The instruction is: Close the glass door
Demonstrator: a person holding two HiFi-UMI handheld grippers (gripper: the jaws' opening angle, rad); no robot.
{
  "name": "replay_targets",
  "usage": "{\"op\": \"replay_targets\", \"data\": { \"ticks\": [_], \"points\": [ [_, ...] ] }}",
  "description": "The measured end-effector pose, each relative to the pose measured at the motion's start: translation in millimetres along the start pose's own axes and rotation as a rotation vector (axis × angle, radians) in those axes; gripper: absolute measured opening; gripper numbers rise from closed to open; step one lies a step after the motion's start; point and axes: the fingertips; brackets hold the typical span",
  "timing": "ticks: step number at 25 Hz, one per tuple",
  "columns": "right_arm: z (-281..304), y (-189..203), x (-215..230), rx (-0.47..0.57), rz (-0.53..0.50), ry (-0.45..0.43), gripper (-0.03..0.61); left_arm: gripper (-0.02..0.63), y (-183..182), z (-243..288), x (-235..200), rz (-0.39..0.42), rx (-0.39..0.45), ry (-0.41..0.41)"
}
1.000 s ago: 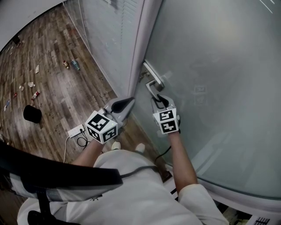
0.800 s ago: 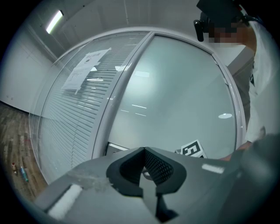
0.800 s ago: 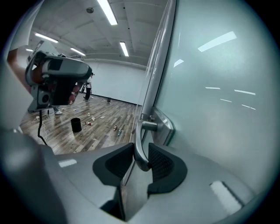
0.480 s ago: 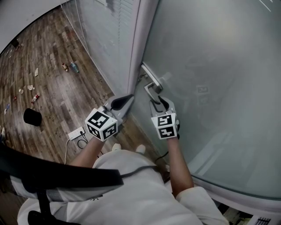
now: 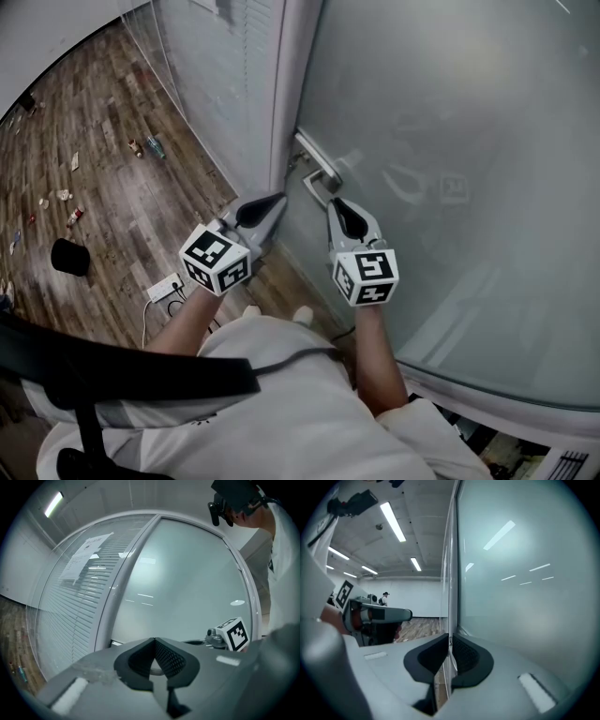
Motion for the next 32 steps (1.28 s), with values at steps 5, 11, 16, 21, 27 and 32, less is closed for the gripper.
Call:
{"op": "replay_targets", "data": {
  "ticks": [5,11,16,21,27,32],
  "points": [
    [-12,-9,-7,0.073,0.111,-0.039,0.009,0.005,-3,-3,3,-0.002,0.005,0.000],
    [-12,-12,-10,0.080,0.099,-0.037,0.008,0.005,-2,-6,0,-0.005,0.008,-0.006],
    [-11,-13,-12,0.075,0.102,-0.035,0.008,0.005,-2,-8,-1,-0.007,0.008,-0.008],
    [-10,-14,-8,0.075,0.105,-0.023,0.008,0.005,-2,-6,-5,-0.011,0.007,-0.003],
    [-8,-12,-1,0.066,0.099,-0.002,0.008,0.005,1,-4,-10,-0.014,0.005,0.007],
    [-3,-12,-4,0.059,0.081,0.009,0.008,0.005,-2,-4,-14,-0.012,0.012,0.018]
  ]
}}
Point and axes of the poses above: the fingertips, and each gripper's own axes: z forward along the fingers, x to its right, y out of its underside, and after that the axes turned 9 degrees about z, right-handed
